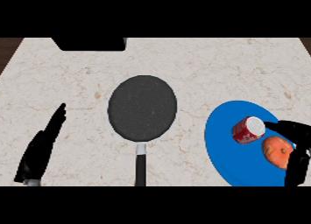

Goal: Pick the squash from the plate and place it in the pan

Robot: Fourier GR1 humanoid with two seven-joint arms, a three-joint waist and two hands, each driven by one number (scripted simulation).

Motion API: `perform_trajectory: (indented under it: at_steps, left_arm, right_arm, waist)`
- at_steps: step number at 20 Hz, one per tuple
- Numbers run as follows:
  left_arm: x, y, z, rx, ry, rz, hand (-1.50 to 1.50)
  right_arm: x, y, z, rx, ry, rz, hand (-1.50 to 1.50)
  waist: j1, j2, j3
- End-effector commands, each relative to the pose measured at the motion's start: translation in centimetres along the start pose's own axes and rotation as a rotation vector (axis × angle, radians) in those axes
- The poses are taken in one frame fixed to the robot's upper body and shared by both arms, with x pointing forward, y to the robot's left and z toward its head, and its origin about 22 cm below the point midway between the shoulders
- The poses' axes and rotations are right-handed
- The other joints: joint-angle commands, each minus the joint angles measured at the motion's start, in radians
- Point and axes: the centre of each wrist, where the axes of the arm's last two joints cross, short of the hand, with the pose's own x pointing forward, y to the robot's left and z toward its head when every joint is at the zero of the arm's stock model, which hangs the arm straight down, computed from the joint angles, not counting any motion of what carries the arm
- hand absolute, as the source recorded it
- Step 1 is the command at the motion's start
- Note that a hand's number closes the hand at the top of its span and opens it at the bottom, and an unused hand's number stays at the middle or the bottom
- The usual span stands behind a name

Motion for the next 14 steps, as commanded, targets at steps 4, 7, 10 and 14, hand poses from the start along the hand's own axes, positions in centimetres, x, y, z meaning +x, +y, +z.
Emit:
perform_trajectory:
  at_steps: [4,7,10,14]
  left_arm:
    - [1.0,2.4,0.1,0.0,0.007,-0.006,0.0]
    - [1.0,0.4,0.6,0.001,-0.01,-0.004,0.0]
    - [-1.1,0.8,0.4,0.012,0.003,-0.002,0.0]
    - [0.6,-0.4,-1.3,0.021,-0.005,-0.002,0.0]
  right_arm:
    - [0.6,0.0,-1.4,0.01,0.004,-0.017,-1.5]
    - [-1.7,0.6,-1.1,0.006,-0.004,-0.016,1.5]
    - [-1.1,2.0,-2.7,-0.028,-0.062,-0.084,1.5]
    - [0.2,2.7,-3.0,0.037,-0.086,-0.106,1.5]
  waist:
    - [0.002,0.0,0.0]
    - [0.0,0.0,0.0]
    - [0.001,0.0,0.0]
    - [-0.001,0.001,0.0]
